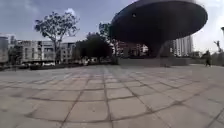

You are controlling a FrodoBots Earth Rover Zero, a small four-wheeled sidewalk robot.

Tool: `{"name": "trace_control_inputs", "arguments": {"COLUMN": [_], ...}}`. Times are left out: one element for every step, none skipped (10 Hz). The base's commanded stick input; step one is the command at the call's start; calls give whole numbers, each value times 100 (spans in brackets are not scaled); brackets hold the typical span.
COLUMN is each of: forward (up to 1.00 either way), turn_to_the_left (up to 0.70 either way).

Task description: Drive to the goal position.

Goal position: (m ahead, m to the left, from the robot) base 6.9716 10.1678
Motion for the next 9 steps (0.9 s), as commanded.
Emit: {"name": "trace_control_inputs", "arguments": {"forward": [70, 70, 70, 70, 70, 70, 70, 70, 70], "turn_to_the_left": [0, 0, 0, 0, 0, 0, 0, 0, 0]}}
